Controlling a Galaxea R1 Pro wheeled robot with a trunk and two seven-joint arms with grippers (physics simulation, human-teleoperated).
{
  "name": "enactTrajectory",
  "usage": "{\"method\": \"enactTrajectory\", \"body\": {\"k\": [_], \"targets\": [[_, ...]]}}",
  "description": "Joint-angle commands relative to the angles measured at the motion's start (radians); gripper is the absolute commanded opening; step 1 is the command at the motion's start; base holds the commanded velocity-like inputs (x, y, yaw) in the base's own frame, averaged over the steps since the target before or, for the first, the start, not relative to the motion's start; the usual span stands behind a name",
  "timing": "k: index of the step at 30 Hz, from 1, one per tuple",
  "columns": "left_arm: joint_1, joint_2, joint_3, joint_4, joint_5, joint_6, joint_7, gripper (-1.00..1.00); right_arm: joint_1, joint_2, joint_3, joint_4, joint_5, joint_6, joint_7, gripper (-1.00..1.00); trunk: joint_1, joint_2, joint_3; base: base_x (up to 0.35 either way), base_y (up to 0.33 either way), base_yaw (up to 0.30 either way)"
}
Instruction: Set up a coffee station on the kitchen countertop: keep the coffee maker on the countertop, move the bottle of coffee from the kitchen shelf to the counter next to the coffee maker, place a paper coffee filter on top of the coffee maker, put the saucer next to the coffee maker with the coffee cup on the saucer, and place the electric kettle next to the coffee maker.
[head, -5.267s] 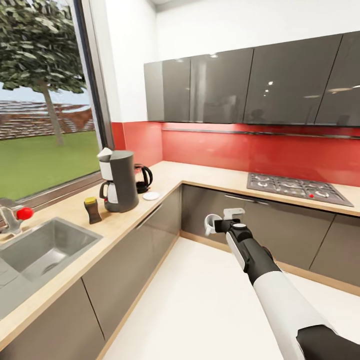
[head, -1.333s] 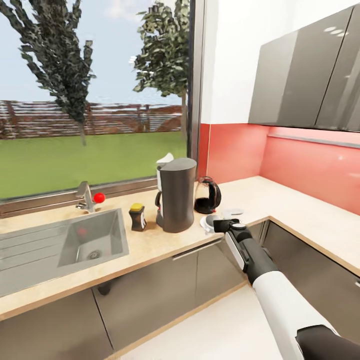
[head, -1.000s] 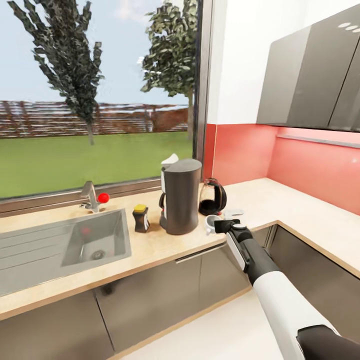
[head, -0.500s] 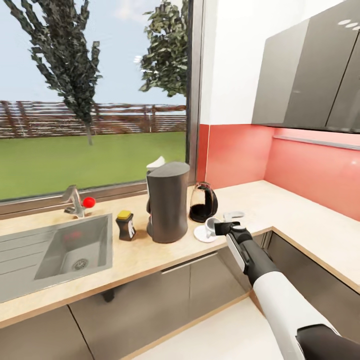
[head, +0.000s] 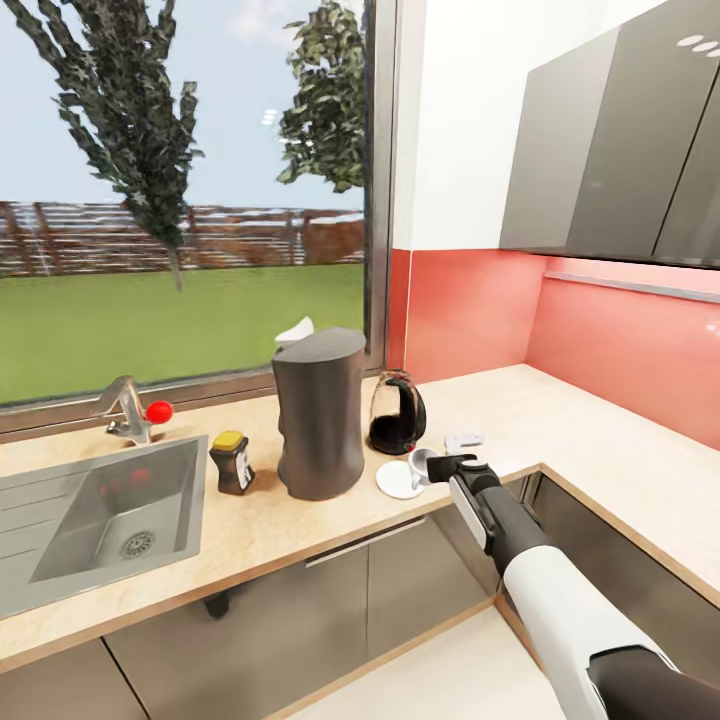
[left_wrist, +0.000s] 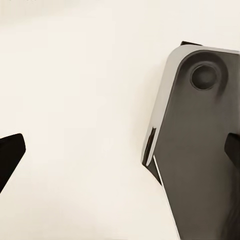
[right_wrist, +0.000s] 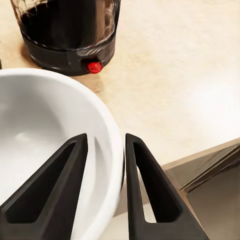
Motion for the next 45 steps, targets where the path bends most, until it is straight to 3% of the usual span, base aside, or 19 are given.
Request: {"method": "enactTrajectory", "body": {"k": [1,25,32,45], "targets": [[0.000,0.000,-0.009,0.000,0.006,-0.003,0.003,1.00,0.000,0.000,0.004,-0.001,-0.005,0.005,-0.006,-1.00,0.000,-0.001,-0.001,0.005,-0.003,0.000],[0.000,-0.001,-0.009,0.005,0.004,-0.001,0.004,1.00,0.000,-0.002,0.004,0.001,0.002,-0.002,-0.012,-1.00,0.000,-0.001,-0.006,0.032,0.000,0.051],[0.000,-0.001,-0.009,0.005,0.003,-0.001,0.004,1.00,0.000,-0.003,0.004,0.043,0.003,-0.079,-0.008,-1.00,0.000,-0.001,-0.006,0.203,0.000,0.000],[0.000,-0.001,-0.009,0.005,0.003,0.000,0.004,1.00,0.000,0.000,0.006,0.053,0.001,-0.099,-0.006,-1.00,0.000,-0.001,-0.006,0.086,0.000,0.000]]}}
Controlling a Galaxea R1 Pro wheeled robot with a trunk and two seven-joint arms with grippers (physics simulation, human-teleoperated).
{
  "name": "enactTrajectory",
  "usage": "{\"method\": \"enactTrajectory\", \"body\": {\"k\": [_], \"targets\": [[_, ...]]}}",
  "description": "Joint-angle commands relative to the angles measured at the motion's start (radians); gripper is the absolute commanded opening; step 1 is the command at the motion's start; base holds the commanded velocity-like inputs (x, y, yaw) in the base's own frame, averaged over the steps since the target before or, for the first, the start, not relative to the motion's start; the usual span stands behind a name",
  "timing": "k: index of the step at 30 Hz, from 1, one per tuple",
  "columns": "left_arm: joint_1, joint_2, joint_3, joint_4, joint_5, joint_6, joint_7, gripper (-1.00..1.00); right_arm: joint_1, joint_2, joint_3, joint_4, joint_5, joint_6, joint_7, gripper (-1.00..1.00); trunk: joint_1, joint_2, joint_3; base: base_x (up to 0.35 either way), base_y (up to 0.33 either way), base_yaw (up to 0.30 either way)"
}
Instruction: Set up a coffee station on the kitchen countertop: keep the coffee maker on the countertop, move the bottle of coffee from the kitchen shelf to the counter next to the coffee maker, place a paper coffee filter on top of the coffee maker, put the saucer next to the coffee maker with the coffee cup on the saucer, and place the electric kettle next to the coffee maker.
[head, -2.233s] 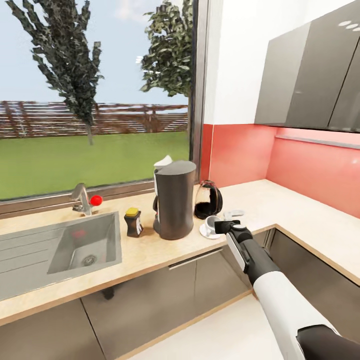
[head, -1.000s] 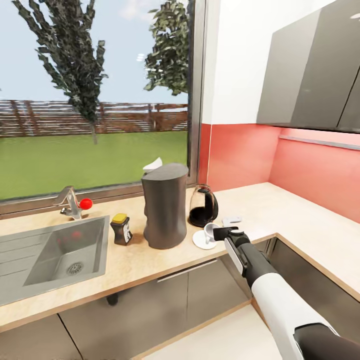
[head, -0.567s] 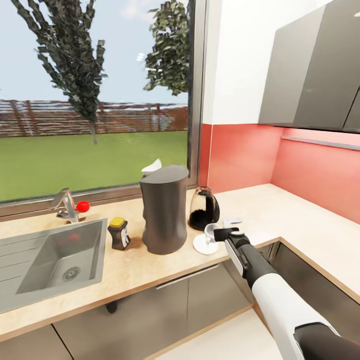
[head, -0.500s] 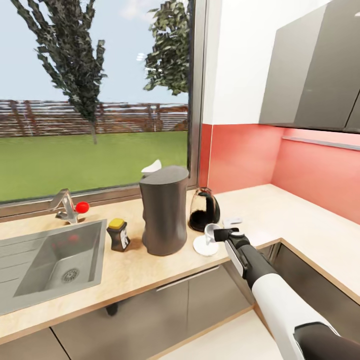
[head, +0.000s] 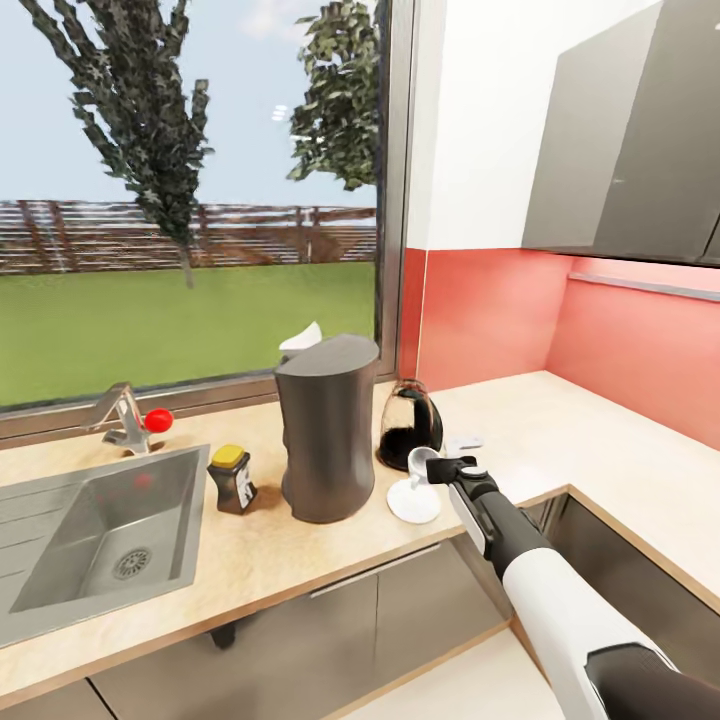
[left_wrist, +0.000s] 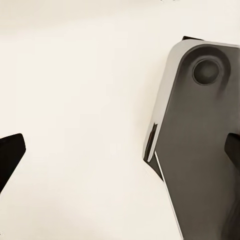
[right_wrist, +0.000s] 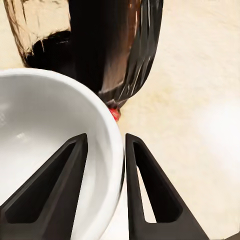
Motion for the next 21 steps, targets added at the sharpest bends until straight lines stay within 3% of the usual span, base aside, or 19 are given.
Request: {"method": "enactTrajectory", "body": {"k": [1,9,14,21], "targets": [[0.000,0.000,-0.009,0.000,0.006,-0.003,0.003,1.00,-0.001,-0.001,0.004,-0.001,-0.004,0.005,-0.006,-1.00,0.001,-0.002,-0.001,0.042,0.000,0.000],[0.000,-0.002,-0.009,-0.003,0.005,0.004,0.002,1.00,-0.001,0.000,0.004,0.005,-0.003,0.005,-0.007,-1.00,0.001,-0.002,-0.001,0.008,0.000,0.000],[0.000,-0.002,-0.009,-0.001,-0.003,0.003,0.001,1.00,-0.001,0.000,0.004,0.106,-0.005,-0.005,-0.008,-1.00,0.001,-0.002,-0.001,0.000,0.000,0.000],[0.000,-0.001,-0.009,0.000,-0.002,0.004,0.001,1.00,-0.001,-0.001,0.004,0.117,-0.006,-0.017,-0.008,-1.00,0.001,-0.002,-0.001,0.000,0.000,0.000]]}}
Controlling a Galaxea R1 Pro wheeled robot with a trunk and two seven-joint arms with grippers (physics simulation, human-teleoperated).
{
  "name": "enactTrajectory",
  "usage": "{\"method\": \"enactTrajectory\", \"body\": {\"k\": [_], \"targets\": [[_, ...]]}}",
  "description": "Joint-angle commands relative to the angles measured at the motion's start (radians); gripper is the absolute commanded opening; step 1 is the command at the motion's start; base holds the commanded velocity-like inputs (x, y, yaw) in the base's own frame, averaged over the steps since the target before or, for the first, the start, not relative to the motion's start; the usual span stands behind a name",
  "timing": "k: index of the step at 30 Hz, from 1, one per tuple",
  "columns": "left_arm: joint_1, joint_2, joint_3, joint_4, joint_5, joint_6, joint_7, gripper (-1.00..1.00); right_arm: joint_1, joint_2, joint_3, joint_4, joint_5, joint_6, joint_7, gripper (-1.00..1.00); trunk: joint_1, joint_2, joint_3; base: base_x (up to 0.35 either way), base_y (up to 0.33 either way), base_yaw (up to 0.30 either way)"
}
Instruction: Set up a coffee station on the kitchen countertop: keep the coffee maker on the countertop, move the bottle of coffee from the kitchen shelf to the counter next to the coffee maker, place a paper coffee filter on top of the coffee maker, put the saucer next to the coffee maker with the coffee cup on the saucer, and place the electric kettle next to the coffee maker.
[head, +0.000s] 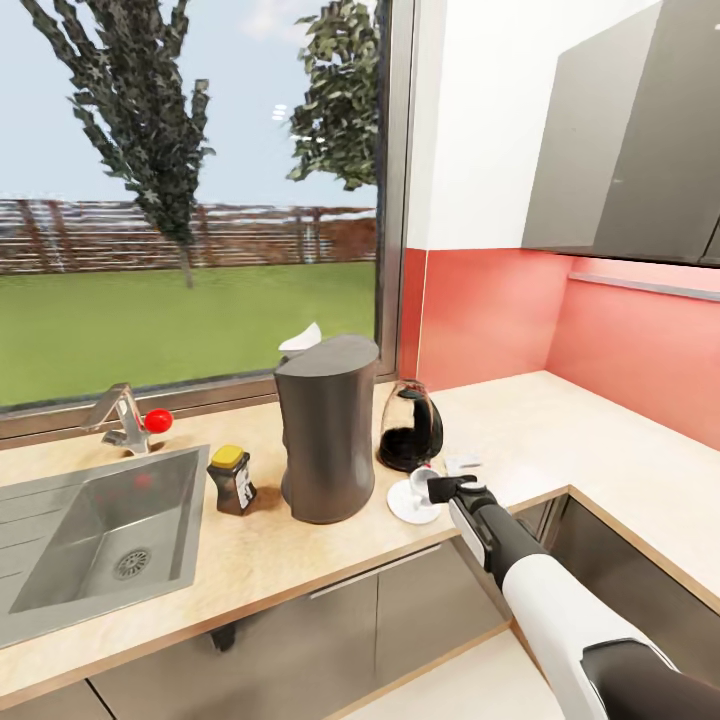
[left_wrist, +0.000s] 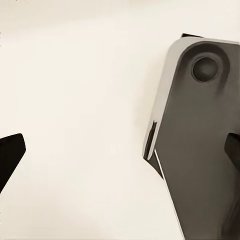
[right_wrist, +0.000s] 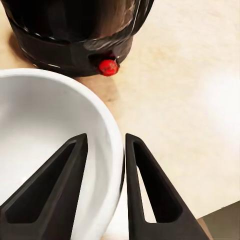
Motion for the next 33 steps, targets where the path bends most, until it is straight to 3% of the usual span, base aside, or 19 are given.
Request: {"method": "enactTrajectory", "body": {"k": [1,7,13,33], "targets": [[0.000,0.000,-0.009,0.000,0.010,-0.003,0.003,1.00,0.000,-0.001,0.006,0.003,-0.004,0.005,-0.006,-1.00,0.001,-0.001,-0.001,0.000,0.000,0.000],[0.000,-0.001,-0.009,0.000,0.011,-0.001,0.003,1.00,0.000,-0.001,0.006,0.047,-0.006,-0.009,-0.006,-1.00,0.001,-0.001,-0.001,0.014,0.007,0.000],[0.000,0.000,-0.009,0.000,0.011,0.000,0.003,1.00,0.000,0.001,0.006,0.126,-0.006,-0.135,-0.005,-1.00,0.001,-0.001,-0.001,0.008,0.004,0.000],[0.000,0.001,-0.009,-0.001,0.014,-0.001,0.003,1.00,-0.001,0.001,0.006,0.131,-0.005,-0.146,-0.004,-1.00,0.001,-0.001,-0.001,0.032,0.000,0.000]]}}
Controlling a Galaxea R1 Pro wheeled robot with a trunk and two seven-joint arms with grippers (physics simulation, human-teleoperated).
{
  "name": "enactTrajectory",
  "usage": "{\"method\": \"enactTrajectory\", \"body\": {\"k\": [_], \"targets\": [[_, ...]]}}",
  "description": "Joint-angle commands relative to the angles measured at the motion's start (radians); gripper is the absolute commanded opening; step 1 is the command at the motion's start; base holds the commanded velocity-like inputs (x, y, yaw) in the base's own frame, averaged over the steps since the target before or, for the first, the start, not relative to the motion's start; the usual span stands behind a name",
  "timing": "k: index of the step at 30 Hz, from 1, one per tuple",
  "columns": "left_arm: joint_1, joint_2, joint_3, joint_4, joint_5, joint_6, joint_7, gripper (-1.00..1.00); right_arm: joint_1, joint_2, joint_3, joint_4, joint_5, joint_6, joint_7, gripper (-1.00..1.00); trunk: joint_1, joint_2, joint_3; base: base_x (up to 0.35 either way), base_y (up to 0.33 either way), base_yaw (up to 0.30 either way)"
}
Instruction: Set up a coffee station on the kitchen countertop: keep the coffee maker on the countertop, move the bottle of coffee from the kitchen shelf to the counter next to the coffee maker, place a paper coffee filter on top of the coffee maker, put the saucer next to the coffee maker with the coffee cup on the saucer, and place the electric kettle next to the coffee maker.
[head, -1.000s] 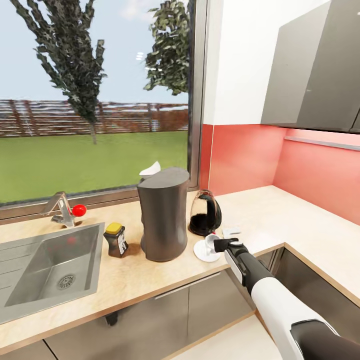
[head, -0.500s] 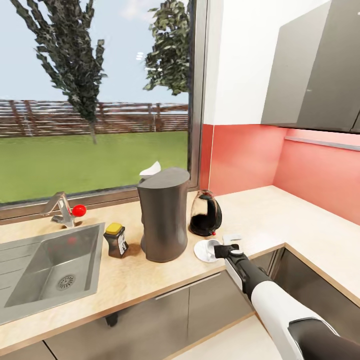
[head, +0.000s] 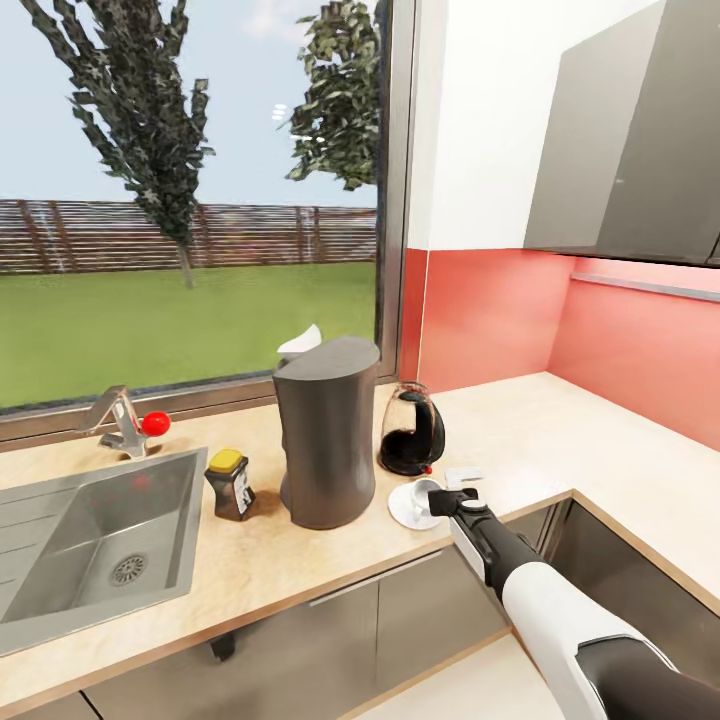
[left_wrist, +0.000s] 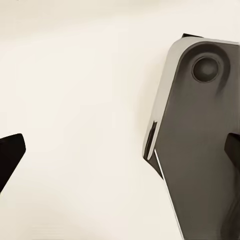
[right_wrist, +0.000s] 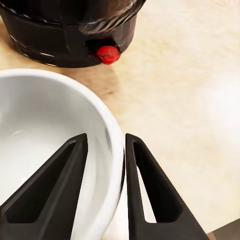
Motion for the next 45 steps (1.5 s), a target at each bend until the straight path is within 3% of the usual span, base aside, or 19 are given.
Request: {"method": "enactTrajectory", "body": {"k": [1,45], "targets": [[0.000,0.000,-0.009,0.000,0.007,-0.003,0.003,1.00,0.000,-0.001,0.008,-0.002,-0.004,0.007,-0.006,-1.00,0.001,-0.001,-0.001,0.001,0.000,0.000],[0.000,0.000,-0.009,0.000,0.007,-0.007,0.004,1.00,0.000,-0.002,0.006,0.000,-0.005,0.007,-0.006,-1.00,0.001,-0.001,-0.001,0.049,0.006,0.000]]}}
